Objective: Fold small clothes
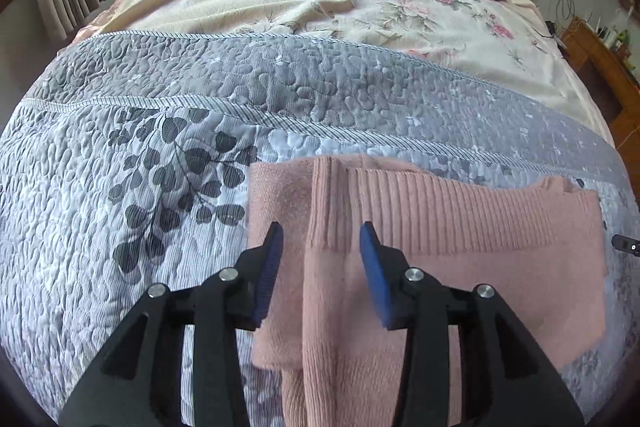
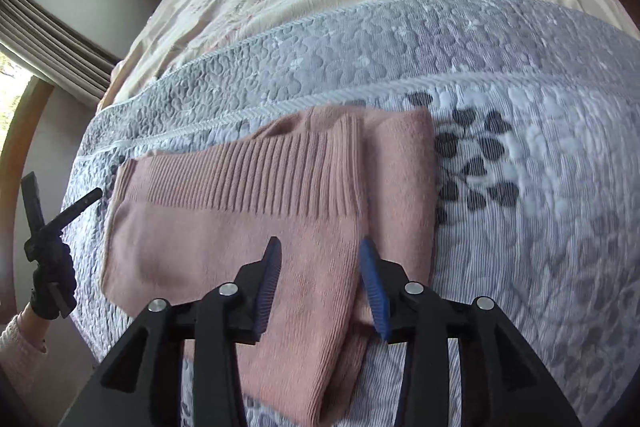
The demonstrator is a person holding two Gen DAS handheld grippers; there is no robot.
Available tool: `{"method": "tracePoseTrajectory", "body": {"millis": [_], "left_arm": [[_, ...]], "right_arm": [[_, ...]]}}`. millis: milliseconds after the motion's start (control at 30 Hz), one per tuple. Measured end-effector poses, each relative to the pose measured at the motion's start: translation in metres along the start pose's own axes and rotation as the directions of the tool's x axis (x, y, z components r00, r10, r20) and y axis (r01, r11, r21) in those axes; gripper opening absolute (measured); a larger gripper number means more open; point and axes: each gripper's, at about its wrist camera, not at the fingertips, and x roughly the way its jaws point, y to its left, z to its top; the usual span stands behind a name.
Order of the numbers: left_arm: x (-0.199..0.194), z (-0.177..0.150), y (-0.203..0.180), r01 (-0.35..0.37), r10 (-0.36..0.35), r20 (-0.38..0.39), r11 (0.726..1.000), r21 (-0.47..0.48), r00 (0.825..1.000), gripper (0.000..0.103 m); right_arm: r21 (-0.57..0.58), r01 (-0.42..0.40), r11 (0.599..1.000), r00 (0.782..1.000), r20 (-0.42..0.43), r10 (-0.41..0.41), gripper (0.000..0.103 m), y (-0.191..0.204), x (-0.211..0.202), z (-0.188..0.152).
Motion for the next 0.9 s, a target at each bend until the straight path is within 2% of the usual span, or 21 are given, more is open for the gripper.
{"method": "tracePoseTrajectory", "body": {"millis": [133, 267, 300, 333, 367, 433, 567, 667, 900], "left_arm": [[-0.022, -0.035, -0.022, 0.031, -0.029, -0.029, 0.997, 0.067, 0.999, 0.043], [-0.023, -0.064, -0.046, 0.073, -0.062, -0.095, 0.991, 0.116, 0.994, 0.044], [-0.022, -0.069, -0.050, 0.080, -0.066, -0.107, 0.989, 0.125, 0.992, 0.044], [-0.019, -0.075, -0.053, 0.076, -0.061, -0.117, 0.988, 0.135, 0.991, 0.044], [-0.016, -0.080, -0.056, 0.074, -0.056, -0.128, 0.987, 0.143, 0.990, 0.044], [-0.012, -0.086, -0.058, 0.081, -0.059, -0.152, 0.986, 0.143, 0.987, 0.044], [-0.001, -0.094, -0.060, 0.069, -0.040, -0.189, 0.986, 0.149, 0.981, 0.044], [0.011, -0.099, -0.056, 0.059, -0.026, -0.229, 0.988, 0.141, 0.973, 0.044], [0.015, -0.100, -0.051, 0.065, -0.035, -0.231, 0.990, 0.125, 0.972, 0.044]], "right_arm": [[0.026, -0.019, 0.999, 0.995, -0.101, 0.021, 0.043, -0.001, 0.004, -0.046], [0.032, -0.017, 0.999, 0.988, -0.151, 0.021, 0.042, -0.001, 0.012, -0.075], [0.037, -0.022, 0.999, 0.988, -0.154, 0.027, 0.033, -0.001, 0.013, -0.078], [0.038, -0.026, 0.999, 0.987, -0.157, 0.031, 0.017, -0.001, 0.015, -0.080], [0.036, -0.031, 0.999, 0.986, -0.160, 0.036, 0.012, -0.001, 0.015, -0.082], [0.029, -0.026, 0.999, 0.989, -0.146, 0.030, 0.009, 0.001, 0.010, -0.082], [0.026, -0.008, 1.000, 0.989, -0.147, 0.012, 0.007, -0.003, 0.002, -0.083], [0.036, 0.019, 0.999, 0.984, -0.178, -0.012, 0.007, -0.009, 0.012, -0.087], [0.052, 0.028, 0.998, 0.982, -0.186, -0.018, 0.008, -0.016, 0.025, -0.092]]}}
